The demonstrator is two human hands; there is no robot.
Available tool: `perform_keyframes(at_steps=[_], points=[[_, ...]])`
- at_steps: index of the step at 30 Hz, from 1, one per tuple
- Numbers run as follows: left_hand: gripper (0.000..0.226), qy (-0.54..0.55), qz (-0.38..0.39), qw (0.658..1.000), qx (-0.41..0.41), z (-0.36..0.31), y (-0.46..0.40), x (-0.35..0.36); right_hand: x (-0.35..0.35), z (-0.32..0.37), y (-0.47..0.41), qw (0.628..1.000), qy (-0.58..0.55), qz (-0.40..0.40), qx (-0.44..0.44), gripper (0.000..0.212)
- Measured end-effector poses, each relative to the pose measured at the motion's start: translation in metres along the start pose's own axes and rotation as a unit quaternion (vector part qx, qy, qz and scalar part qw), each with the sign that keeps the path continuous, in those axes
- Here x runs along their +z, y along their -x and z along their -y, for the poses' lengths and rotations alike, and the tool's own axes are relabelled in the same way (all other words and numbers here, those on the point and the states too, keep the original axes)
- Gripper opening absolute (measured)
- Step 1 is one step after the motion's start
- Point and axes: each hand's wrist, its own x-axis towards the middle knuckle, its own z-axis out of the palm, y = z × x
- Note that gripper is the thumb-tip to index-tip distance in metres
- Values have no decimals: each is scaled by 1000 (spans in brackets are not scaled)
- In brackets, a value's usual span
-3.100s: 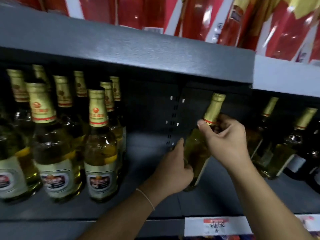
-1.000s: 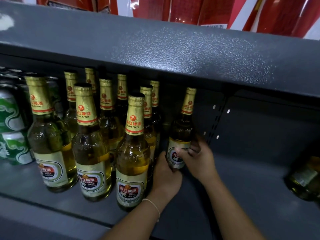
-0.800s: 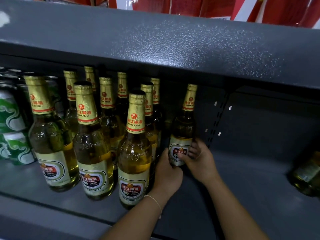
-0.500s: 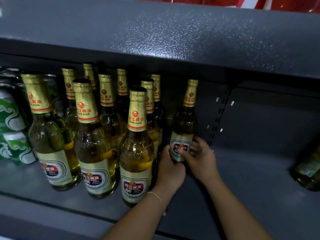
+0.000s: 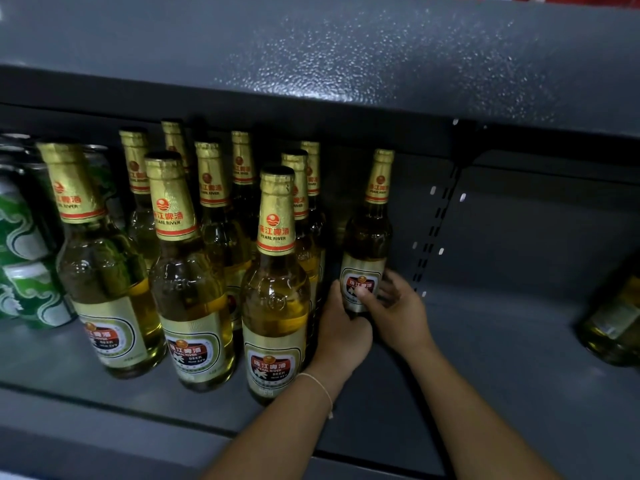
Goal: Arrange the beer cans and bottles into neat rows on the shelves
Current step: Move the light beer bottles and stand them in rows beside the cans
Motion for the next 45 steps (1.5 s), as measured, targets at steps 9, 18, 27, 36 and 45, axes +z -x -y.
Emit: perform_keyframes(at_steps=[9,18,27,36,45], points=[[54,-3,9,1000,-1,-3,3,-2,2,0,1,1000,3,-6,0,40],[45,10,22,1000,-15,-10,10,-4,-5,12,0,997,45,34,46,47],[65,21,94,993,-60,-20,29,5,-45,41,20,992,44,-30,114,50],[52,26,193,975,106,-45,47,81,-160,71,68,977,93,-191,20,24],[45,-38,283,933,219,-67,76,213,-314,61,93,916,172,-362,-31,25]])
